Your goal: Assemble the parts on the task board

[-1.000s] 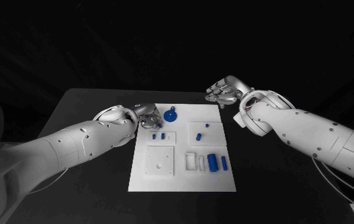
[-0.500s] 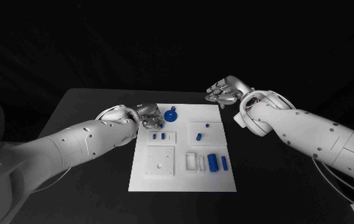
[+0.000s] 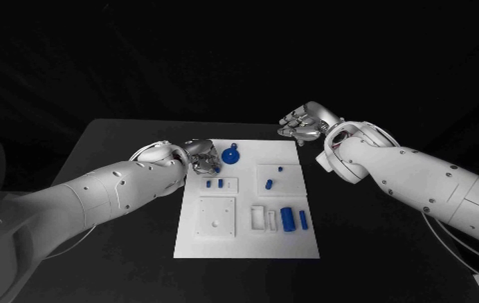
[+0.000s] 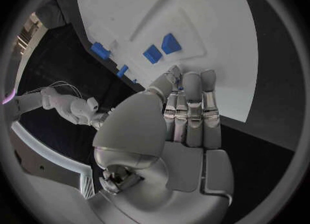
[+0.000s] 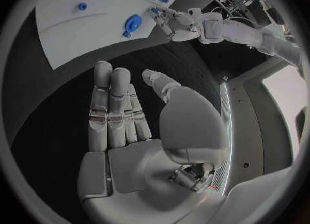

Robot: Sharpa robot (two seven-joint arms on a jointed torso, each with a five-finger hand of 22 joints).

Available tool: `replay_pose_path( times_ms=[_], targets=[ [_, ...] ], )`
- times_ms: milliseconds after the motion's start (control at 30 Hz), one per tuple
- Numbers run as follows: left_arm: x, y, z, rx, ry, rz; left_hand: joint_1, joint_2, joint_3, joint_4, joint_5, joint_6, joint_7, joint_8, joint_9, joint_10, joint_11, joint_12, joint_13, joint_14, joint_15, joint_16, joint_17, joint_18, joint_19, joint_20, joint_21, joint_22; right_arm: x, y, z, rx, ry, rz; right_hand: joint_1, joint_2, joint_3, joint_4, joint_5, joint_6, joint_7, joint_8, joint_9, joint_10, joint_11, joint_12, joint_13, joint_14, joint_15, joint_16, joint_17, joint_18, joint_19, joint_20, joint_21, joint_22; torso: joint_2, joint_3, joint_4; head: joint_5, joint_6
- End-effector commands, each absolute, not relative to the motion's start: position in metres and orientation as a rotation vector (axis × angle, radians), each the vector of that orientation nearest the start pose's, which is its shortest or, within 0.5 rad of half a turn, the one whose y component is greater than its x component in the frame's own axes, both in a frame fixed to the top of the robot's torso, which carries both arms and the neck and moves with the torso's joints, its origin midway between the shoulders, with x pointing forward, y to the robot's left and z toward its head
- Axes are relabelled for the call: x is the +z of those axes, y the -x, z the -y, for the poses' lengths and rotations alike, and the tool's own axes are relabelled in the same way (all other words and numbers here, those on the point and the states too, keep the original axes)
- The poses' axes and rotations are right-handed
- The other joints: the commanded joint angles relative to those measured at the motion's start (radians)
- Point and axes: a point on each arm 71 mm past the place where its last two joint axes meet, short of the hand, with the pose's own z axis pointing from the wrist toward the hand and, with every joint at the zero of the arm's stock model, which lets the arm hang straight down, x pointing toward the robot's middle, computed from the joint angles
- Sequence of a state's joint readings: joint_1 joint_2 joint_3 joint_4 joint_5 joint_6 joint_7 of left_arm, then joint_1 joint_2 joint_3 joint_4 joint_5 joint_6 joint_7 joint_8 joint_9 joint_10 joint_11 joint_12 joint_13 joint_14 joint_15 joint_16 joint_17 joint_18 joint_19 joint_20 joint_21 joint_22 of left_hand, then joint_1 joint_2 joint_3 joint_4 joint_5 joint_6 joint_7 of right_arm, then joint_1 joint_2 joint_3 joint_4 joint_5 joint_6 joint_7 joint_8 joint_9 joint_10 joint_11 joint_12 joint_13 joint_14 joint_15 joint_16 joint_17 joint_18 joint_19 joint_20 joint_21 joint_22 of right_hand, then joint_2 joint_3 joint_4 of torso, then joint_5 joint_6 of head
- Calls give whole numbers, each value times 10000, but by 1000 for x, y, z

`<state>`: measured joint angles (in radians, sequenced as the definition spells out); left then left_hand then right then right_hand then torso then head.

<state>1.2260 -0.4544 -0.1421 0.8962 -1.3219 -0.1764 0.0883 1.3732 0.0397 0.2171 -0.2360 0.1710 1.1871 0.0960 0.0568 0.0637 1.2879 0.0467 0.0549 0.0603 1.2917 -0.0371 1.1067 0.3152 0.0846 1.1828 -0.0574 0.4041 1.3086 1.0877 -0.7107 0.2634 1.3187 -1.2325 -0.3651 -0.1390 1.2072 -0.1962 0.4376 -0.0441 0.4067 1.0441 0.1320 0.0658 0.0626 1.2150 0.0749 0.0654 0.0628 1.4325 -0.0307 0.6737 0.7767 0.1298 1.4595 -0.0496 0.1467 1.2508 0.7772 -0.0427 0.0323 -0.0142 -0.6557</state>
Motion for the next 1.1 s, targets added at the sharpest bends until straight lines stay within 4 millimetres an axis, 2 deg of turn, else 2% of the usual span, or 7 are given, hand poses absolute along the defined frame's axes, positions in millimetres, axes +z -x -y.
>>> replay_pose_path(
  times_ms=[33,233,433,733,900,1100],
  targets=[
    [-241,-571,-174,-5772,-1904,-18534,42,83,9,-74,42,32,24,61,16,-10,-15,39,-6,4,-17,8,-14,61,-99,-3,61,205,-151,-541,213,7501,-3229,-15362,-41,-27,-14,14,66,-72,12,-35,5,-53,-12,-48,-17,-47,30,63,-9,145,179,36,-24,16,1,-11,4,2,-4],
    [-242,-572,-175,-5642,-1870,-18556,38,72,-11,-75,27,47,21,57,11,12,-22,38,-6,2,-22,20,-13,56,-104,-7,74,202,-151,-541,213,7513,-3223,-15368,-41,-27,-14,14,66,-72,12,-35,5,-53,-12,-48,-17,-47,30,63,-9,145,179,36,-24,16,4,-9,-13,19,-5],
    [-244,-572,-176,-5569,-1796,-18607,41,51,-24,-81,-11,-39,38,53,5,-51,1,38,-7,-18,-7,19,-17,54,-119,2,72,196,-151,-541,212,7520,-3215,-15386,-47,-23,-2,4,65,-60,9,-34,6,-44,-15,-45,-16,-51,30,77,-27,144,233,35,-173,143,6,-6,-3,8,-12],
    [-243,-573,-178,-5608,-1588,-18436,37,-93,23,-149,-46,-678,97,44,-13,-101,34,38,-7,-75,22,19,-28,63,-146,34,71,198,-151,-541,213,7514,-3201,-15429,-44,-33,-5,-11,62,-72,14,-37,4,-59,-10,-46,-17,-55,32,80,-32,143,243,36,-217,183,-4,-3,4,-1,-18],
    [-242,-573,-180,-5604,-1464,-18307,8,-216,139,-200,-62,-1498,2,48,-20,-143,28,36,-9,-81,24,13,-42,65,-131,38,68,193,-152,-541,213,7505,-3174,-15521,-35,-29,-13,-20,67,-89,22,-36,5,-113,5,-51,-19,-51,39,80,-35,142,249,41,-228,193,-7,-10,6,1,1],
    [-242,-574,-182,-5535,-1353,-18192,-1,-274,222,-189,-66,-1600,69,50,-18,-189,58,36,-9,-102,38,7,-53,70,-138,47,60,197,-153,-541,213,7509,-3065,-15779,77,-26,21,-133,47,-82,36,-34,6,-229,36,-50,-20,-35,48,94,-35,166,275,43,-225,228,-3,-6,-3,14,22]
  ],
)
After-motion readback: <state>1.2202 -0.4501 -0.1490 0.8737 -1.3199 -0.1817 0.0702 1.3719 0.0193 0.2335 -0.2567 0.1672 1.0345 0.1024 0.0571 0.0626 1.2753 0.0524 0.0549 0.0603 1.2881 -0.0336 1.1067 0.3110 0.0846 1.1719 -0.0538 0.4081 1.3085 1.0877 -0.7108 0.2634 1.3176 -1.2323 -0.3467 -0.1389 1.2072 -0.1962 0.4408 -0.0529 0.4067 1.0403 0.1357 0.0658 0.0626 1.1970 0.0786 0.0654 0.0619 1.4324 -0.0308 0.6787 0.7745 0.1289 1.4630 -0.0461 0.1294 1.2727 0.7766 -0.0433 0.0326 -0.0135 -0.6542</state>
